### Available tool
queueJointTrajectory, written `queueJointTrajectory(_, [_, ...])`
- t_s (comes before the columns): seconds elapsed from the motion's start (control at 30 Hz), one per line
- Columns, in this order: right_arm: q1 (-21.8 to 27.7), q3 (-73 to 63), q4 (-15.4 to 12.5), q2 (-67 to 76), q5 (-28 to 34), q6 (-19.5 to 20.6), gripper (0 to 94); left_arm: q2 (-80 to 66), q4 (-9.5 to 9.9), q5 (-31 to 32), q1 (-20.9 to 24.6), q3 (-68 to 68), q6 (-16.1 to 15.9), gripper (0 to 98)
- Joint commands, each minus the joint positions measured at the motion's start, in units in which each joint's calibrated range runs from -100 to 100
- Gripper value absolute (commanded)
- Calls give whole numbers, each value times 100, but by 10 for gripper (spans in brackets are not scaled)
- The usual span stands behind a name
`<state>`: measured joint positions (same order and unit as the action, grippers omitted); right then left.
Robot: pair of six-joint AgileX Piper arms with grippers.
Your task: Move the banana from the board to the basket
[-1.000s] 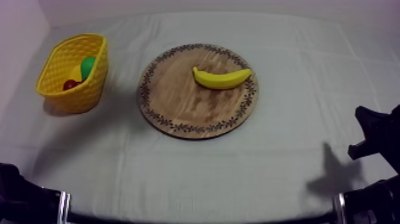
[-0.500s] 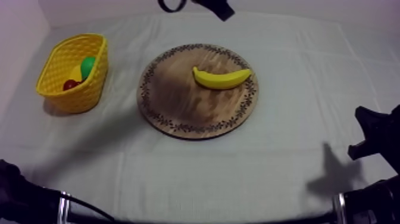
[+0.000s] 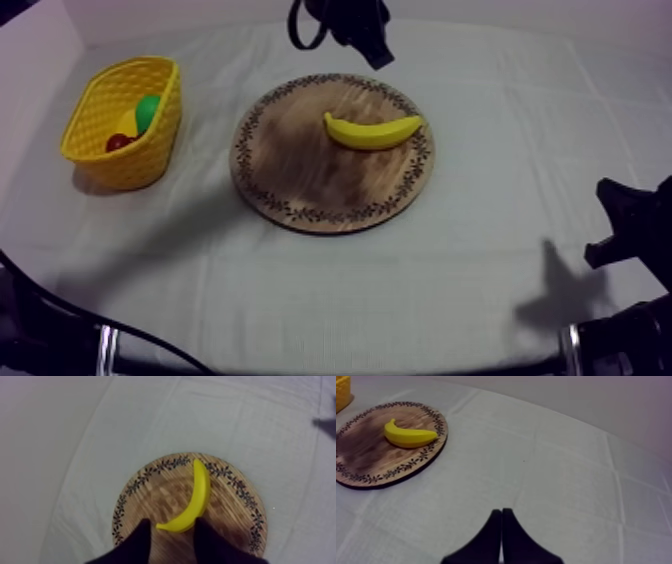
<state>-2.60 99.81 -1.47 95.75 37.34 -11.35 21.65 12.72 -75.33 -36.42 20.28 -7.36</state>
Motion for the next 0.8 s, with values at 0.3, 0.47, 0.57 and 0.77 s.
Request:
queueJointTrajectory(0.3, [0, -3, -2, 0, 0, -1, 3, 51, -83, -584, 101, -11, -426, 949])
queueJointTrajectory(0.47, [0, -3, -2, 0, 0, -1, 3, 83, -78, -570, 98, -21, -459, 956])
queueJointTrajectory(0.57, [0, -3, -2, 0, 0, -1, 3, 151, -64, -525, 94, -39, -474, 954])
queueJointTrajectory(0.77, [0, -3, -2, 0, 0, -1, 3, 468, -10, -343, 92, -106, -505, 941])
